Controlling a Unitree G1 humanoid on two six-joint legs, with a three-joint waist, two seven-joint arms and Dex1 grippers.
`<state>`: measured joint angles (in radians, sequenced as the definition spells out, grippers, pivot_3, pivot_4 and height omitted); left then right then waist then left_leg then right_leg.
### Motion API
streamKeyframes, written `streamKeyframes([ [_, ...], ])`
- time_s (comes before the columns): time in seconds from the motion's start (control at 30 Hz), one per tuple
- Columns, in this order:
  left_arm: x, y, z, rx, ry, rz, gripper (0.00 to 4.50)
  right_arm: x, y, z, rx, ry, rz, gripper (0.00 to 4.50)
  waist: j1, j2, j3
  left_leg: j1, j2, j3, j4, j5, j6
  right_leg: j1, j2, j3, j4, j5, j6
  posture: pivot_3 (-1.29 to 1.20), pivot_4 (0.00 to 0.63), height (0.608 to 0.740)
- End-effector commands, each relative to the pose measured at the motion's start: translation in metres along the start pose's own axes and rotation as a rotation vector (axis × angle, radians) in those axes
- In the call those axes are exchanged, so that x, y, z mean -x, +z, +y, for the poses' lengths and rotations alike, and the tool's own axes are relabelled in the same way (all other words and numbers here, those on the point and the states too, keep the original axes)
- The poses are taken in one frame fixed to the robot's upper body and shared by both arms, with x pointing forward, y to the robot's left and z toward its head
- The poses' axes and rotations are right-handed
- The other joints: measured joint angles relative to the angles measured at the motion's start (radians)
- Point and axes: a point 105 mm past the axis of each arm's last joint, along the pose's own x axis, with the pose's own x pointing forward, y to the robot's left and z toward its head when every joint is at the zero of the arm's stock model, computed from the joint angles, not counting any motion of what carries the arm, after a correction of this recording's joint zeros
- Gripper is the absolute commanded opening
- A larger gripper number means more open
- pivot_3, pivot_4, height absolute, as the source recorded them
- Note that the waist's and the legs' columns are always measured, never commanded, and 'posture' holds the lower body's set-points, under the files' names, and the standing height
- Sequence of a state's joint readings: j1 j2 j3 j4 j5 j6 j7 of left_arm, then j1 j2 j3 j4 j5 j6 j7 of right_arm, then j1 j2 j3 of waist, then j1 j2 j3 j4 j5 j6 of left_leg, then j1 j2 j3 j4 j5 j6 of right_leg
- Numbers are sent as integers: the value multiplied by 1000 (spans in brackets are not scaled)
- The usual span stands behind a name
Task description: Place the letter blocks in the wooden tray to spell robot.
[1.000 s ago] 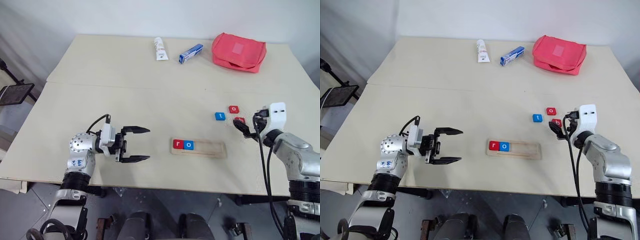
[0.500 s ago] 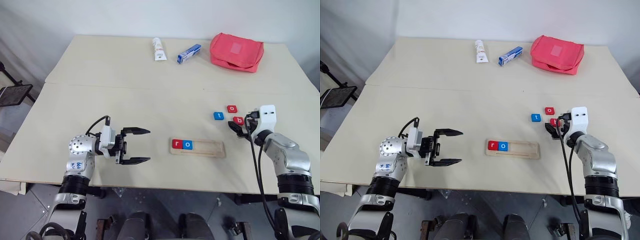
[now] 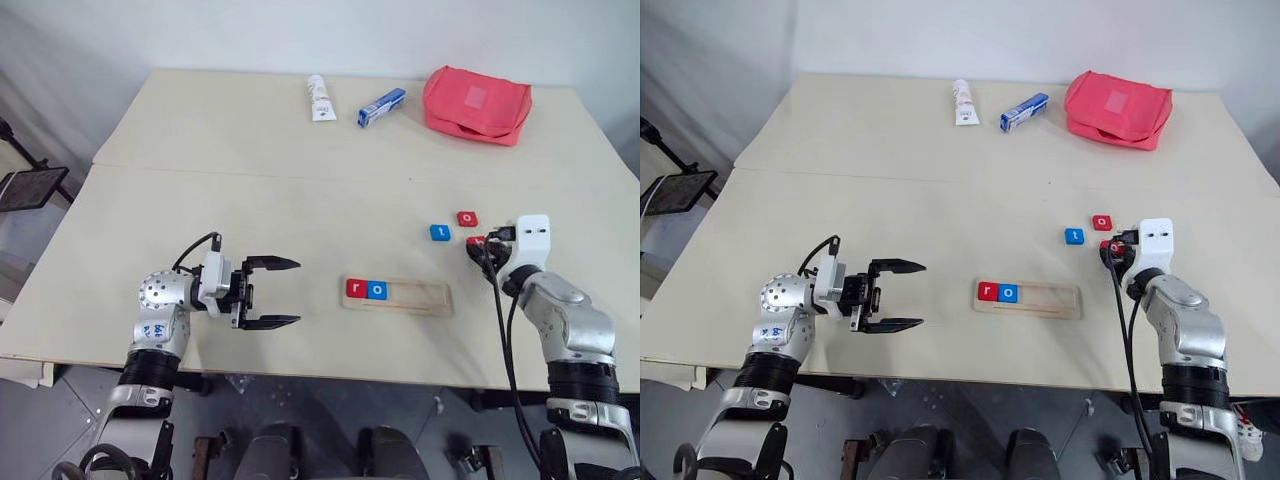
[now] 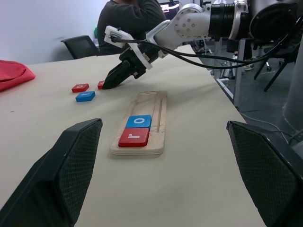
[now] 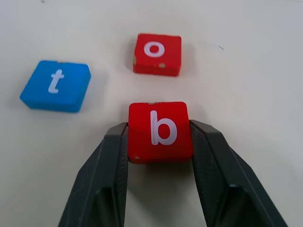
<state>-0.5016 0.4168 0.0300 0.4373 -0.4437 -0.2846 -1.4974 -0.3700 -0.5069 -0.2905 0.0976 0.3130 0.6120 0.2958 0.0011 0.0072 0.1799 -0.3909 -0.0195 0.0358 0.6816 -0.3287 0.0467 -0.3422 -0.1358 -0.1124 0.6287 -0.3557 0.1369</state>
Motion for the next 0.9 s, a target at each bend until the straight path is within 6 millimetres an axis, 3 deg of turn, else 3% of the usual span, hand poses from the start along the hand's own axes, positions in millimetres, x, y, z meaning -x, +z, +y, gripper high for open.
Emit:
streamKeyframes([
  [0.03, 3, 3, 3, -19, -8, -2, 4500, 25, 24, 0, 15, -38, -97, 1466, -1, 0, 0, 0, 0, 0, 0, 0, 0, 0, 0, 0, 0, 0, 0, 0, 150, 740],
  [0.17, 6, -2, 8, -3, 3, 26, 4500, 57, 11, 20, 22, -43, -76, 1466, -1, 0, 0, 0, 0, 0, -1, 0, 0, -1, 0, 0, 0, 0, 0, 0, 150, 740],
  [0.33, 4, -2, 12, -2, -5, 27, 4500, 78, -13, 33, -36, -101, -43, 1466, -2, 0, 0, 0, 0, 1, -1, 0, 0, -1, 0, 2, 0, 0, 0, 0, 150, 740],
  [0.77, -1, 1, 19, -19, -26, 20, 4500, 78, -26, 34, -57, -139, -22, 1466, -3, 0, 0, 1, 0, 1, -1, 0, 0, -1, 1, 4, 0, 0, 0, 0, 150, 740],
  [0.8, -1, 1, 18, -20, -26, 20, 4500, 79, -27, 33, -59, -149, -22, 2206, -3, 0, 0, 1, 0, 1, -1, 0, 0, -1, 1, 3, 0, 0, 0, 0, 150, 740],
  [0.9, 1, 2, 17, -19, -30, 21, 4500, 81, -26, 32, -54, -151, -27, 3124, -2, 0, 0, 1, 0, 1, -1, 0, 0, -1, 1, 4, 0, 0, 0, 0, 150, 740],
])
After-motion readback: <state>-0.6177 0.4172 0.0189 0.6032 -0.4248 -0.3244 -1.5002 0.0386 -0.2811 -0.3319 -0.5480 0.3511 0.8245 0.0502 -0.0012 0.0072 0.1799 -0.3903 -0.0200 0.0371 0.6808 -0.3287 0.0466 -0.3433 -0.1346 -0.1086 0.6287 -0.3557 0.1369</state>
